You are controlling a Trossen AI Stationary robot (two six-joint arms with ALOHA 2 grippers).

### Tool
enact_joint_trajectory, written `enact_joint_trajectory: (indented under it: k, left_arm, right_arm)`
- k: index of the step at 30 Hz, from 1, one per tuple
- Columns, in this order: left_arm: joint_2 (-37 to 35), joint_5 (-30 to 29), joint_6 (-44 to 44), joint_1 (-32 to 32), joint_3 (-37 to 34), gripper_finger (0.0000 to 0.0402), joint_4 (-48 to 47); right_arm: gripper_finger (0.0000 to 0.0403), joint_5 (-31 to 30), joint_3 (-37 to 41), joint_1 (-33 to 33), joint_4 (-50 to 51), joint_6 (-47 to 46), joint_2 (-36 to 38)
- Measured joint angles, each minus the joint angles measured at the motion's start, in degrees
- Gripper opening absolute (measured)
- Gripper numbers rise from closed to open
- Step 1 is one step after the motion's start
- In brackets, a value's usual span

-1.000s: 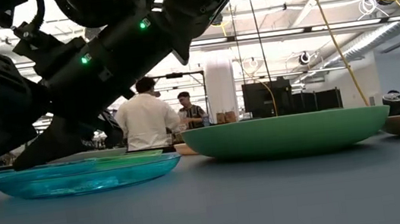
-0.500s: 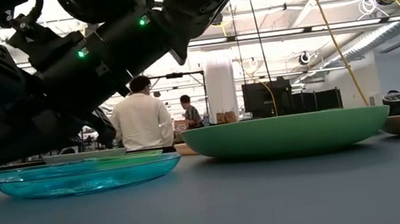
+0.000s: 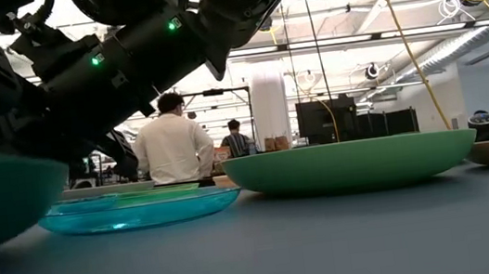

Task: Stack plastic plates
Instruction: Stack the dark green plate on top of the green plate

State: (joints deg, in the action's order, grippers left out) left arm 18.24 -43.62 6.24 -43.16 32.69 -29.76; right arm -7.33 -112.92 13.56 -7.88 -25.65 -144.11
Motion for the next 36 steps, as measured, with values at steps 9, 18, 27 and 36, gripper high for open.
enact_joint_trajectory:
  k: [9, 18, 27, 36]
  left_arm:
    - [0.0, 0.0, 0.13, 0.0, 0.0, 0.0088, 0.01]
    - [0.0, 0.0, 2.02, 0.0, 0.0, 0.0088, 0.03]
    - [0.02, 0.0, 5.95, 0.0, 0.0, 0.0088, 0.88]
    - [0.09, 0.01, 6.59, 0.0, 0.0, 0.0088, 1.8]
  right_arm:
    - [0.0004, -0.12, 0.02, -0.02, -1.29, 0.44, 0.0]
    - [0.0001, -0.07, 0.04, -0.68, 1.2, 1.55, 4.21]
    - [0.0, -0.15, 0.04, -1.05, 16.76, 7.49, 17.02]
    - [0.0, -1.74, -0.2, -0.12, 31.61, 11.24, 25.11]
